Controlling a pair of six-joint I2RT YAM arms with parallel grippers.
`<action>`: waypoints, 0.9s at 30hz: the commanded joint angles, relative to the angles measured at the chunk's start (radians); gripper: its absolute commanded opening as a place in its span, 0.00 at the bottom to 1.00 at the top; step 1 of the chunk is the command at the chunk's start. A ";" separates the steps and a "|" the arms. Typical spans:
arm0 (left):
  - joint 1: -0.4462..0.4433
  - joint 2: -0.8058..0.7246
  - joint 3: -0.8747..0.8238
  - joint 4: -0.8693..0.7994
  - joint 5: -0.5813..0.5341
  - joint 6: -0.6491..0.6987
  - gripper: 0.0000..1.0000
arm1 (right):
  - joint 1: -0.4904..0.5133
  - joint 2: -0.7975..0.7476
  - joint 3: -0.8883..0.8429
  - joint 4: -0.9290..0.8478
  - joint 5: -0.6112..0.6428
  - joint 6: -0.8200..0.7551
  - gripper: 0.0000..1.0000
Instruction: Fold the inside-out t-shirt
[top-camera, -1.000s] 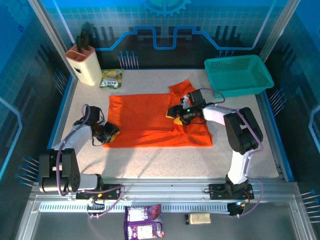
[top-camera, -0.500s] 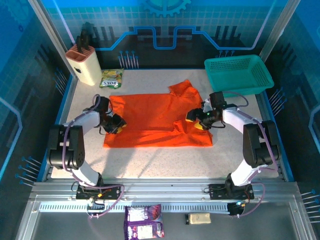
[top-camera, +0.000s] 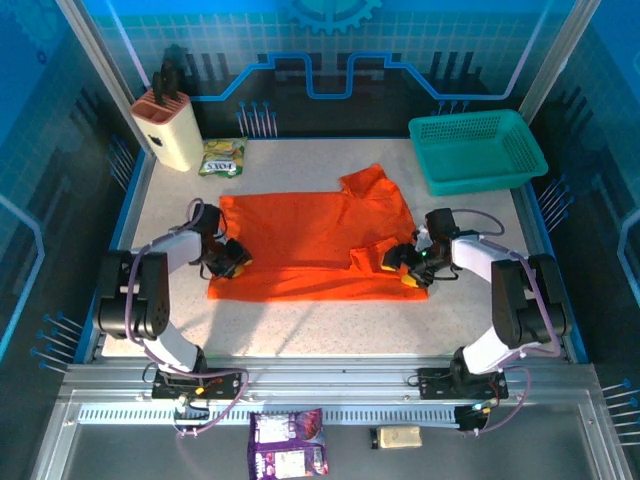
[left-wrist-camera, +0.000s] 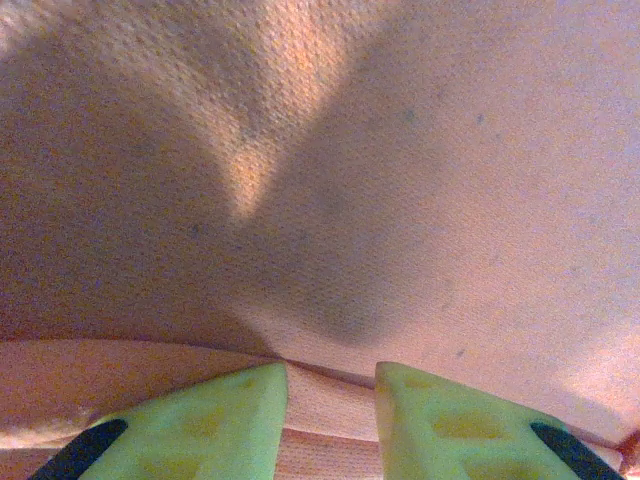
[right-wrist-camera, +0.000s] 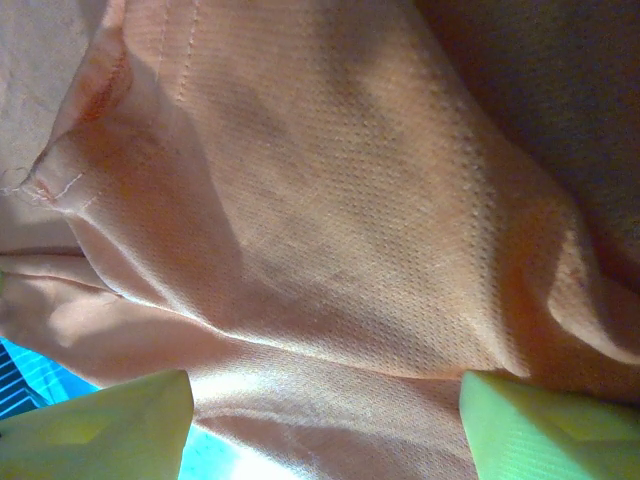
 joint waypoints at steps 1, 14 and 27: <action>-0.001 -0.035 -0.096 -0.066 -0.048 -0.020 0.33 | -0.009 -0.038 -0.056 -0.102 0.060 0.002 0.72; 0.026 -0.095 0.087 -0.161 -0.106 0.058 0.34 | 0.005 -0.179 0.085 -0.249 0.044 -0.036 0.72; 0.130 0.268 0.604 -0.256 -0.276 0.302 0.32 | 0.002 -0.018 0.370 -0.301 0.064 -0.109 0.72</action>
